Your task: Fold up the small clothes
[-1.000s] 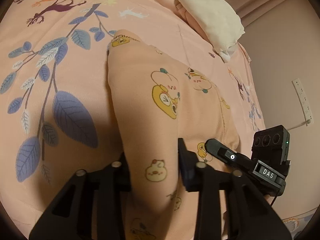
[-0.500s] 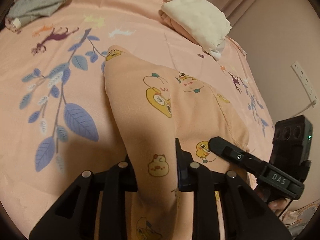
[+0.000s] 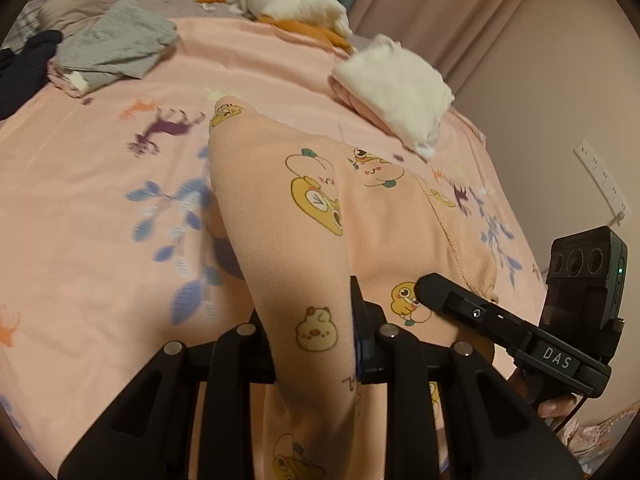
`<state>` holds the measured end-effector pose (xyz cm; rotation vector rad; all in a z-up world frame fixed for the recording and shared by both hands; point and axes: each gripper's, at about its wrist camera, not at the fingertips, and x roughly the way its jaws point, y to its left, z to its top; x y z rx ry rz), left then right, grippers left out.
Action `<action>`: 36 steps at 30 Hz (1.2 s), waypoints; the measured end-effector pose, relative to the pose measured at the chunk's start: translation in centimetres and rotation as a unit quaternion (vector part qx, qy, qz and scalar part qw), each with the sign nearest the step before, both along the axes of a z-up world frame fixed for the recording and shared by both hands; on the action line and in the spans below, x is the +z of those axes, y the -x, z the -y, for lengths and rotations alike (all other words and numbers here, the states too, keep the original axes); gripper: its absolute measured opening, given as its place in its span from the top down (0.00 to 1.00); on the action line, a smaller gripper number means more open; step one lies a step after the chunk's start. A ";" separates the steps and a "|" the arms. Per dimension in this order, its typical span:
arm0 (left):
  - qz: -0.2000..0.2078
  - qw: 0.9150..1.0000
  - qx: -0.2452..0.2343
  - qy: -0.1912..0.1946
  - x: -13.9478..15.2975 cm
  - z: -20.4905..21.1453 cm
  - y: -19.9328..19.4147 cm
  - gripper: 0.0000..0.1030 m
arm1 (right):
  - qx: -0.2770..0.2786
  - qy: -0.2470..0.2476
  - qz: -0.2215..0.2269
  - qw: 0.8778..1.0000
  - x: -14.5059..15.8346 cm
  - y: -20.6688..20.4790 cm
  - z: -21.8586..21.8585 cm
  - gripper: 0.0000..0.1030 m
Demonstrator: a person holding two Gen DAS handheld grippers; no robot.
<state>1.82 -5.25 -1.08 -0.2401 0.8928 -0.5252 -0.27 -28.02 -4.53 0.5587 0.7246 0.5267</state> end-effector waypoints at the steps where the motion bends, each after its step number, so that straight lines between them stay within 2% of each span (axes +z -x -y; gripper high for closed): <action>1: 0.005 1.000 0.005 0.003 0.6 -0.9 0.2 0.76 | 0.005 0.004 0.004 1.000 0.5 -0.1 -0.6 0.79; 5: 0.027 0.999 0.022 0.002 2.5 -3.3 0.7 0.76 | 0.022 0.013 0.020 0.999 2.5 -0.5 -3.1 0.79; 9: 0.040 0.998 0.040 -0.001 3.6 -5.6 0.5 0.76 | 0.035 0.025 0.016 0.999 4.0 -1.6 -5.5 0.79; 13: 0.036 0.998 0.053 0.006 3.7 -7.5 -0.2 0.76 | 0.050 0.040 0.026 0.998 5.1 -2.7 -8.1 0.79; 24: 0.026 0.998 0.056 -0.001 2.9 -9.1 -2.2 0.76 | 0.066 0.060 0.014 0.996 4.8 -4.3 -10.4 0.79; 31: 0.008 0.998 0.055 0.001 0.8 -9.3 -3.3 0.75 | 0.067 0.069 0.000 0.995 4.0 -4.9 -10.9 0.79; 33: -0.003 0.998 0.056 -0.011 -0.5 -9.4 -3.9 0.69 | 0.066 0.088 -0.001 0.994 3.4 -5.1 -11.2 0.78; 34: -0.010 0.998 0.059 -0.029 -1.6 -9.6 -4.2 0.64 | 0.062 0.122 0.001 0.991 2.9 -5.1 -11.7 0.75; 35: -0.015 0.997 0.065 -0.047 -2.3 -9.8 -4.4 0.46 | 0.057 0.156 0.001 0.986 2.4 -5.2 -12.2 0.63; 36: -0.018 0.994 0.081 -0.065 -3.2 -10.3 -4.5 0.34 | 0.049 0.186 -0.002 0.981 1.9 -5.2 -12.5 0.48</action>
